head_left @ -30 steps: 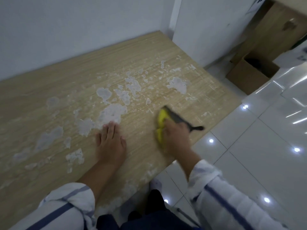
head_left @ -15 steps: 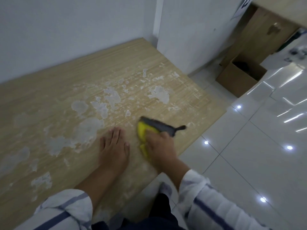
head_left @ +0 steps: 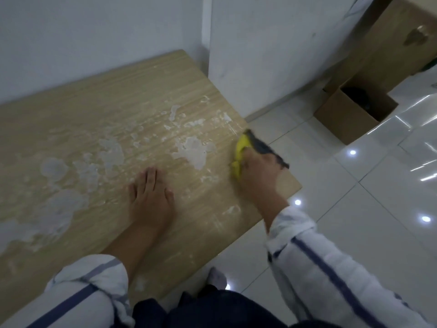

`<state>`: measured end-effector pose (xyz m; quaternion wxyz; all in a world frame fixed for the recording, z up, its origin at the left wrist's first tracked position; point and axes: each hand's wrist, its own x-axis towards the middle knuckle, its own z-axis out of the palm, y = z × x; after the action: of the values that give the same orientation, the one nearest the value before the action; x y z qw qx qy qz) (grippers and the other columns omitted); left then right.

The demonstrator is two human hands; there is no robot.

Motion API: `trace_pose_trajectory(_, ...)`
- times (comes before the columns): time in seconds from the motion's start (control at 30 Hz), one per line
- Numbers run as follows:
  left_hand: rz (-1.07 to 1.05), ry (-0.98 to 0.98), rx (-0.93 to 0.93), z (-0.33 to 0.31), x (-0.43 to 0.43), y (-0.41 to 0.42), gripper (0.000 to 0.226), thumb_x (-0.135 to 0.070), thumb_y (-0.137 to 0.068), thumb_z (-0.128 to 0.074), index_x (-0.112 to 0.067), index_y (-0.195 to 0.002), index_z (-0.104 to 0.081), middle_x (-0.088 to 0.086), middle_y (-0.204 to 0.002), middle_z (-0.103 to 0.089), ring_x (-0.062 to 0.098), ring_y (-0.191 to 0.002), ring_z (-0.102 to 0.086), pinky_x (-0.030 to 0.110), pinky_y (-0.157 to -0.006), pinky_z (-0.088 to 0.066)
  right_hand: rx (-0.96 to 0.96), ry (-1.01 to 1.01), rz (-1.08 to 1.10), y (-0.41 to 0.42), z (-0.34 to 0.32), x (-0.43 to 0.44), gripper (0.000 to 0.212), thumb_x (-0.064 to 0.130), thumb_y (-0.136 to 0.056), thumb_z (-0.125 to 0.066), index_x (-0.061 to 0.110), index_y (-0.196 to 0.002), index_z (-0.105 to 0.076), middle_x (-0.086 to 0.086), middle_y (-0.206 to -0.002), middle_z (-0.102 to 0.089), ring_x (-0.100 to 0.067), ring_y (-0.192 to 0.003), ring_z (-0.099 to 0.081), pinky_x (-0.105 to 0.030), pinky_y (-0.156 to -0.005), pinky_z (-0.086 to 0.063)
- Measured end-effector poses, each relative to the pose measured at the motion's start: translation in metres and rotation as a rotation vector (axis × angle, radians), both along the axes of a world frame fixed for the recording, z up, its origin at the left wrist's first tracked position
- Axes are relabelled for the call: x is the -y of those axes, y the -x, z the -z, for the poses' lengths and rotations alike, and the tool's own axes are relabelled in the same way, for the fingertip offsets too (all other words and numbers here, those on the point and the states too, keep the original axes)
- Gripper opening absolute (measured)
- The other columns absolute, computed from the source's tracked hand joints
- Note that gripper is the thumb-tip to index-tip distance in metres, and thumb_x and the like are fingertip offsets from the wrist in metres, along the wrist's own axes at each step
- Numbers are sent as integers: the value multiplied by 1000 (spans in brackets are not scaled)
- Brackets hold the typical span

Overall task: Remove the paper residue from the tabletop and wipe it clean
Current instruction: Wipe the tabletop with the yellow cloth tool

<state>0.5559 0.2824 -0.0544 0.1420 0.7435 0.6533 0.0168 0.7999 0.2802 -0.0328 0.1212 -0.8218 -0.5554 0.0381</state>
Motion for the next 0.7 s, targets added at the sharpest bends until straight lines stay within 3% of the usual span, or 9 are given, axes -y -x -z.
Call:
trace_pose_trajectory(0.07,-25,-9,6,0,-2,-1,56,-35,-98,-17,-15,-150,-11,4,-159,-6,21,-146,0,43,-117,4,-12,-77,-324,52,9,21,18,28,-78,-60,26,-96,-58,-6,-80,-63,-26,-72,-54,-34,-61,-44)
trace_pose_trajectory(0.17,-55,-18,2,-1,-2,-4,56,-38,-99,-15,-14,-149,-14,4,-158,-10,20,-146,-3,44,-118,0,-35,-81,-644,70,22,52,24,41,-79,-49,31,-98,-59,10,-104,-69,-20,-90,-51,-32,-74,-40)
trace_pose_trajectory(0.3,-50,-26,-15,-2,0,-5,66,-41,-90,-8,-13,-149,-14,4,-158,-10,20,-146,-3,42,-117,2,75,-83,-412,-6,15,2,24,22,-87,-47,18,-108,-58,-8,-93,-64,-33,-87,-54,-43,-75,-44)
trace_pose_trajectory(0.4,-63,-33,-14,-1,0,-4,65,-41,-90,-8,-14,-149,-15,4,-158,-11,20,-146,-4,41,-117,2,21,69,-198,-46,6,-45,29,38,-93,-39,21,-112,-51,-14,-112,-55,-38,-103,-48,-47,-85,-39)
trace_pose_trajectory(0.47,-69,-33,-12,-1,0,-6,65,-42,-90,-7,-15,-149,-16,4,-158,-12,20,-146,-4,41,-117,2,12,70,-278,-29,4,-61,33,50,-88,-34,26,-104,-51,-15,-110,-56,-38,-99,-52,-45,-77,-39)
trace_pose_trajectory(0.53,-99,-31,-8,-1,-1,-5,66,-42,-90,-7,-15,-149,-16,4,-158,-12,19,-146,-4,40,-117,1,55,23,-454,24,3,-50,28,44,-85,-46,25,-106,-54,-12,-100,-61,-35,-87,-56,-38,-68,-41)
trace_pose_trajectory(0.63,-156,-10,-28,0,-4,-3,70,-42,-87,-6,-13,-150,-9,4,-159,-7,19,-146,-1,41,-117,1,-40,15,-851,93,8,-3,33,36,-86,-55,19,-113,-57,-9,-120,-61,-36,-101,-52,-46,-82,-42)
trace_pose_trajectory(0.7,-168,-11,-17,1,-5,-4,71,-41,-86,-6,-13,-150,-9,5,-159,-8,20,-146,-2,41,-117,1,-13,-41,-887,86,16,-3,32,37,-86,-52,20,-113,-59,-3,-125,-61,-35,-100,-54,-46,-81,-42)
